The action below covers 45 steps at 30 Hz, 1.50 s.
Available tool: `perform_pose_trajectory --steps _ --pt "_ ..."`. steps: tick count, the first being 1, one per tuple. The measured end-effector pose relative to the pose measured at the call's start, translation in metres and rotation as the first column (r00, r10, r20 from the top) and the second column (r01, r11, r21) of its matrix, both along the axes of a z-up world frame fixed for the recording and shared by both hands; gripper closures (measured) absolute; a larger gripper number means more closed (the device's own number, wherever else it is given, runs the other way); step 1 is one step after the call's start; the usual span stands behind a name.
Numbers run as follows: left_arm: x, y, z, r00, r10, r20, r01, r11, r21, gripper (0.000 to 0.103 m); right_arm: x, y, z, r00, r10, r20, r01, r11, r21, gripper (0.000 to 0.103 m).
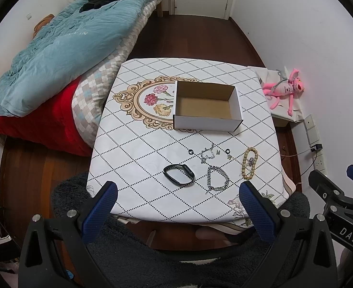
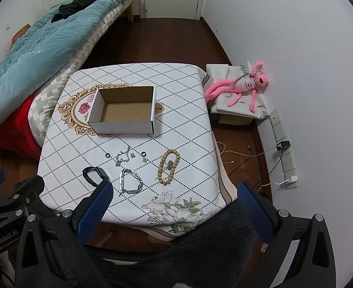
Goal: Organize jewelry
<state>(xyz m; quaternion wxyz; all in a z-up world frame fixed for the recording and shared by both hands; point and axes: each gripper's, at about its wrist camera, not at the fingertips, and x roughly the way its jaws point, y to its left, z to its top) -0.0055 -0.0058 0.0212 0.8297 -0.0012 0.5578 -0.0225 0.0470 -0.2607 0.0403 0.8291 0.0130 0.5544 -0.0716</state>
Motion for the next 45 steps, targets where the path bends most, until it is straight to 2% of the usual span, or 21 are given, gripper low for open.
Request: perform_pose_trajectory --steps 22,26,31,33,34,37,40,42,45 --pt "0.002 0.0 0.003 1.0 -0.003 0.016 0.004 1.0 -0.019 0.0 -0.001 0.002 0.004 1.0 -0.01 0.013 0.01 1.0 0.001 0.0" --pt "0.013 0.006 -0.005 0.999 0.009 0.044 -0.009 1.0 0.006 0.0 0.009 -0.003 -0.007 0.999 -0.034 0.016 0.034 0.999 0.004 0.0" --pt "0.037 0.017 -0.038 0.998 0.036 0.044 -0.039 0.997 0.066 0.0 0.032 -0.011 -0.053 0.997 -0.06 -0.039 0.061 0.997 0.049 0.001" --pt "0.049 0.024 -0.059 0.999 0.043 0.023 -0.045 0.995 0.088 0.0 0.042 -0.009 -0.077 0.996 -0.058 -0.072 0.062 0.996 0.058 0.006" --pt "0.054 0.027 -0.072 0.999 0.047 -0.002 -0.047 0.994 0.099 0.0 0.046 -0.008 -0.088 0.995 -0.052 -0.089 0.058 0.996 0.065 0.014" --pt "0.063 0.035 -0.102 0.998 0.047 -0.051 -0.042 0.995 0.091 0.0 0.059 0.003 -0.128 0.987 -0.026 -0.157 0.041 0.995 0.088 0.025" --pt "0.07 0.039 -0.129 0.994 0.04 -0.106 -0.033 0.997 0.075 0.008 0.067 0.014 -0.165 0.978 -0.008 -0.209 0.031 0.994 0.105 0.03" --pt "0.073 0.041 -0.148 0.988 0.043 -0.148 -0.033 0.997 0.066 0.018 0.07 0.02 -0.186 0.972 0.004 -0.237 0.029 0.991 0.134 0.033" --pt "0.078 0.045 -0.176 0.976 0.048 -0.213 -0.043 0.999 0.031 0.022 0.071 0.03 -0.218 0.959 0.017 -0.282 0.028 0.988 0.155 0.034"
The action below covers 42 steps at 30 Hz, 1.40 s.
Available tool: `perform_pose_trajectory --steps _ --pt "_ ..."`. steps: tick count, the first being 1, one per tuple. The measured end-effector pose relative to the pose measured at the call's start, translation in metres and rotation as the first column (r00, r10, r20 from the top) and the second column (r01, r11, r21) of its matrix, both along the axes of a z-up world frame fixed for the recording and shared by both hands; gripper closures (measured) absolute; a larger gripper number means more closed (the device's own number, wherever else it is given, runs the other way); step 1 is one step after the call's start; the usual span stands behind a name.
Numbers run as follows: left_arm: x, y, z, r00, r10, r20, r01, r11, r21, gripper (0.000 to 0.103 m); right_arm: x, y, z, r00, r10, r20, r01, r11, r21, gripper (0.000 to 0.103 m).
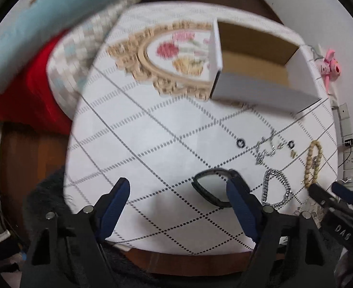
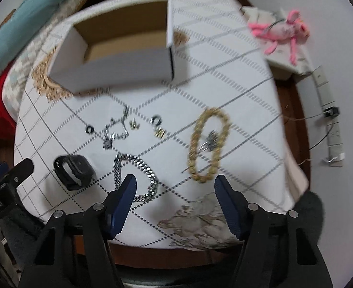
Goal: Organize jewelry
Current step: 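Grasp the black watch with the left tool while the right tool grasps the silver chain bracelet, then carry the watch with the left tool while the right tool carries the chain, both releasing into the box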
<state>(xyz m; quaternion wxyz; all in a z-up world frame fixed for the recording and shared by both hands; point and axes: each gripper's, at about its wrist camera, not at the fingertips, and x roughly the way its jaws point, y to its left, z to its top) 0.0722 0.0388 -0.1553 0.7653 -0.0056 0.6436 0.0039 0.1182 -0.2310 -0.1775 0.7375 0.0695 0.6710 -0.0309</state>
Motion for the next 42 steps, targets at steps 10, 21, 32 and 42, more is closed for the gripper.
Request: perform_pose_trajectory --steps 10,21,32,42 --pt "-0.002 -0.001 -0.057 0.993 0.026 -0.112 -0.034 0.997 -0.067 0.024 -0.009 0.019 -0.046 0.997 0.021 -0.068 -0.02 1.0 0.013 0.047" --pt "-0.005 -0.02 -0.062 0.996 -0.085 -0.01 0.085 0.996 0.009 0.093 -0.013 0.028 -0.046 0.998 0.065 -0.001 -0.065 0.997 -0.044 0.067" --pt "-0.014 -0.032 -0.06 0.993 -0.113 0.042 0.112 0.993 0.026 0.094 -0.039 0.028 -0.028 0.997 -0.006 0.077 0.001 0.998 0.067 0.095" --pt "-0.013 -0.026 -0.014 0.988 -0.114 0.102 0.114 0.993 0.007 0.095 -0.025 0.019 0.022 0.986 -0.023 0.166 -0.007 0.984 0.179 0.095"
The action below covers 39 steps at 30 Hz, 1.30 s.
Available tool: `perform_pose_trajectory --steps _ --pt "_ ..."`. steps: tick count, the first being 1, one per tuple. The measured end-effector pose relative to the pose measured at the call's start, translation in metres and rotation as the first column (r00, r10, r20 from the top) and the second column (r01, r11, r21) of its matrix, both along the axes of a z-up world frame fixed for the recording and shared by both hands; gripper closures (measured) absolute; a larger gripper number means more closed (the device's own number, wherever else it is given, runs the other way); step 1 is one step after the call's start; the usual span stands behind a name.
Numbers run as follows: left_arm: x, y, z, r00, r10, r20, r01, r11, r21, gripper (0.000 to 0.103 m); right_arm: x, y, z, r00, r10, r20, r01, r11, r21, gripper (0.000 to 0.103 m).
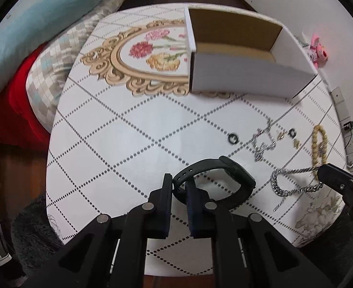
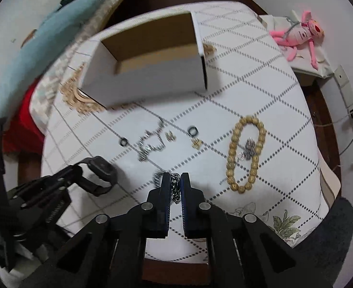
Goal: Organize jewelry
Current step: 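Carry the watch with the left tool while the right tool carries the chain, both releasing into the box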
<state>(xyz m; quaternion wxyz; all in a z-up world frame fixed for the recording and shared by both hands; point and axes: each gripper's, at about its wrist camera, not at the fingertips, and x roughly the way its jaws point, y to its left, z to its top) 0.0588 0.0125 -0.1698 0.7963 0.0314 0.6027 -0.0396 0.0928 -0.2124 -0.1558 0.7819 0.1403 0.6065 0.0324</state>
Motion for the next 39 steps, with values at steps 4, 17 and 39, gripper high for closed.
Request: perform_pose_trajectory --steps 4,17,39 --pt "0.018 -0.022 0.012 1.0 0.004 0.028 -0.004 1.0 -0.012 0.095 0.018 -0.015 0.019 0.999 0.01 0.047 -0.011 1.0 0.025 0.095" --pt "0.134 -0.055 0.062 0.993 0.03 0.113 -0.016 0.993 -0.119 0.095 0.099 -0.034 0.098 0.974 0.034 0.223 -0.045 0.998 0.045 0.095" --pt "0.249 -0.073 0.018 0.997 0.0 -0.076 -0.012 0.988 -0.155 0.086 0.225 -0.028 0.026 0.995 0.09 0.039 -0.091 0.996 0.024 0.094"
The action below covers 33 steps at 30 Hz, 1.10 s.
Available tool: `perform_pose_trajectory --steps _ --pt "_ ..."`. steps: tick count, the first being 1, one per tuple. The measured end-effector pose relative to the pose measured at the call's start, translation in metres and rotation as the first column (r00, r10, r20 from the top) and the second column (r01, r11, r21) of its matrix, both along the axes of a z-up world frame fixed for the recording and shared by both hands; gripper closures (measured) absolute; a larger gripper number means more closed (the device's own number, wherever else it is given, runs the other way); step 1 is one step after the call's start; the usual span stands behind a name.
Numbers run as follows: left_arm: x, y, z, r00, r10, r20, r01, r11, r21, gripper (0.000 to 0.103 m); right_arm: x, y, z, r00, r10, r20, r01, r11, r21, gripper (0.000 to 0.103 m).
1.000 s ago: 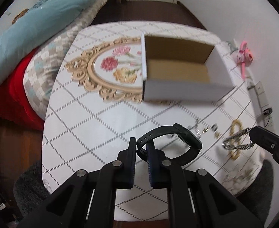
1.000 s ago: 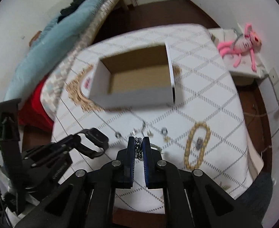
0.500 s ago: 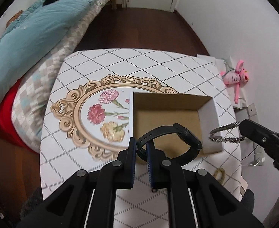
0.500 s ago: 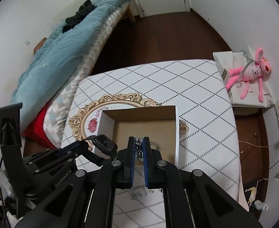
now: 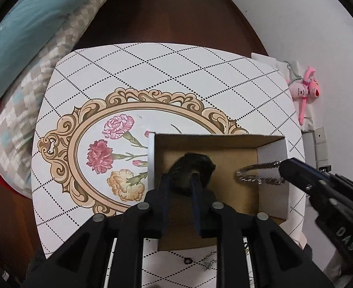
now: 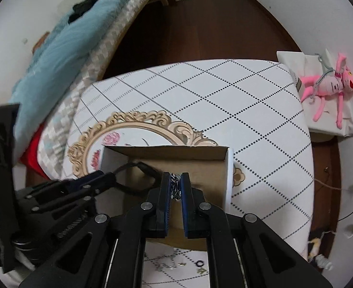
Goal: Organize jewelry
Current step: 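Carry the watch with the left tool while the right tool carries the chain, both releasing into the box, then grasp the beige bead bracelet with the right tool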
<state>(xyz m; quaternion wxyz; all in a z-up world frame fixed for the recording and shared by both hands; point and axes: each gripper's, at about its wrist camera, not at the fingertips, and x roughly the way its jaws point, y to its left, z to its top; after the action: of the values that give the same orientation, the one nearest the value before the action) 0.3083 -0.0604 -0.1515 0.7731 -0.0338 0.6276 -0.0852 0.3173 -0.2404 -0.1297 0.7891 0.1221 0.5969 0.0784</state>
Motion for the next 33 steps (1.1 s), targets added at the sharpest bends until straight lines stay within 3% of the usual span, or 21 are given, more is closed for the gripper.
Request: perform_pose_trajectory --steps 3,4,6,7,8,11,14,17,20,25,33 --pt "0.004 0.0 0.005 1.0 0.009 -0.006 -0.009 1.0 -0.014 0.085 0.003 -0.003 -0.004 1.0 0.004 -0.026 -0.004 1.0 -0.014 0.093" --pt "0.004 0.0 0.007 1.0 0.01 -0.001 -0.01 1.0 -0.007 0.082 0.002 -0.006 -0.005 1.0 -0.005 -0.029 0.004 1.0 -0.03 0.087" --pt "0.003 0.001 0.013 0.999 0.018 0.028 -0.019 1.0 0.017 0.051 0.0 -0.012 -0.003 1.0 -0.022 -0.021 0.021 0.999 -0.03 0.063" --pt "0.001 0.003 0.017 0.998 0.024 0.051 -0.026 0.999 0.035 0.043 -0.002 -0.014 -0.003 0.999 -0.027 -0.018 0.026 0.999 -0.04 0.048" --pt "0.0 0.004 0.019 0.997 0.03 0.071 -0.034 0.998 0.055 0.035 -0.005 -0.016 -0.001 0.999 -0.033 -0.007 0.033 0.998 -0.056 0.042" --pt "-0.008 0.008 0.025 0.991 0.03 0.133 -0.044 0.994 0.097 0.032 -0.012 -0.022 0.001 0.999 -0.043 0.009 0.043 0.991 -0.124 0.036" --pt "-0.019 0.012 0.026 0.981 0.039 0.188 -0.065 0.989 0.133 0.019 -0.022 -0.021 -0.004 0.999 -0.045 0.017 0.048 0.974 -0.223 0.01" --pt "-0.03 0.012 0.019 0.977 0.028 0.212 -0.061 0.986 0.152 0.0 -0.033 -0.019 -0.013 0.999 -0.044 0.021 0.048 0.957 -0.285 0.007" --pt "-0.038 0.01 0.007 0.979 0.015 0.201 -0.053 0.981 0.186 0.0 -0.04 -0.017 -0.021 0.999 -0.048 0.016 0.05 0.954 -0.297 0.005" --pt "-0.049 0.012 -0.004 0.981 0.033 0.192 -0.068 0.982 0.178 0.0 -0.051 -0.014 -0.027 0.998 -0.055 0.024 0.06 0.945 -0.323 0.005" --pt "-0.069 0.01 0.013 0.967 0.047 0.25 -0.093 0.981 0.173 0.0 -0.074 -0.015 -0.007 0.994 -0.067 0.086 0.092 0.934 -0.345 0.005"
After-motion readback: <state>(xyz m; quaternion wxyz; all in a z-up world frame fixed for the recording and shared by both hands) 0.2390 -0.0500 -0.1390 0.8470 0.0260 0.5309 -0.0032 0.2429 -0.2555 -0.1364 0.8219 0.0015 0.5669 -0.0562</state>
